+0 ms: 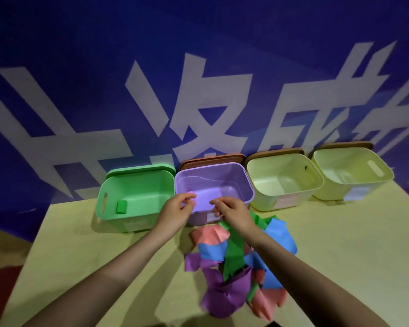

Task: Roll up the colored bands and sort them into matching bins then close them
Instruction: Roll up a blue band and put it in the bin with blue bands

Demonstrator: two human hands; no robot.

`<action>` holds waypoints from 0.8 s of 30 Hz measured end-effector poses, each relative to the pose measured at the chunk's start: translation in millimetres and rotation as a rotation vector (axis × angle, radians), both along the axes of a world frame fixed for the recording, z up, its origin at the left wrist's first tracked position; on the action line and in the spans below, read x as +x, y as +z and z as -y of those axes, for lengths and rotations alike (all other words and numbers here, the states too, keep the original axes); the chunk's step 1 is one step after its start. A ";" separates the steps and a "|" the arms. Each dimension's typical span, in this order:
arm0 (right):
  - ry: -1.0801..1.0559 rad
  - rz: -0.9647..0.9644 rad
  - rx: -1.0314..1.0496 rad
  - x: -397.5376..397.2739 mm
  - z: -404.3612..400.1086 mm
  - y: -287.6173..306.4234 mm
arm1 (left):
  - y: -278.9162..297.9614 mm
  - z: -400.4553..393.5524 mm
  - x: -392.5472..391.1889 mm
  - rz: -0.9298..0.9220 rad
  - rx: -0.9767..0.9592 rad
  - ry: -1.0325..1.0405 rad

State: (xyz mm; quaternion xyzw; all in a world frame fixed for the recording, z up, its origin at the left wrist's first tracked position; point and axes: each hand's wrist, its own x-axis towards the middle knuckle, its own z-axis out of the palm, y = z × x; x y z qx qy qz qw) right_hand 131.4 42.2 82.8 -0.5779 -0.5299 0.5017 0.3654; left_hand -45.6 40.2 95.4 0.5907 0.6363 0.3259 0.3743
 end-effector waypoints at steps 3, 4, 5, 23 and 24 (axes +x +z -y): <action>0.019 0.033 -0.065 28.3 32.7 -21.9 | -21.7 26.7 23.9 0.026 -0.104 -0.033; 0.036 0.057 -0.092 39.0 41.1 -30.9 | -31.1 35.1 31.9 0.031 -0.141 -0.040; 0.045 0.093 -0.123 50.3 48.2 -39.9 | -41.4 43.1 39.5 0.040 -0.177 -0.050; 0.278 0.564 -0.167 155.9 42.4 -98.7 | -131.5 55.6 140.3 -0.204 -0.386 0.083; 0.336 0.593 -0.157 156.3 41.0 -101.7 | -135.1 53.4 142.1 -0.196 -0.411 0.095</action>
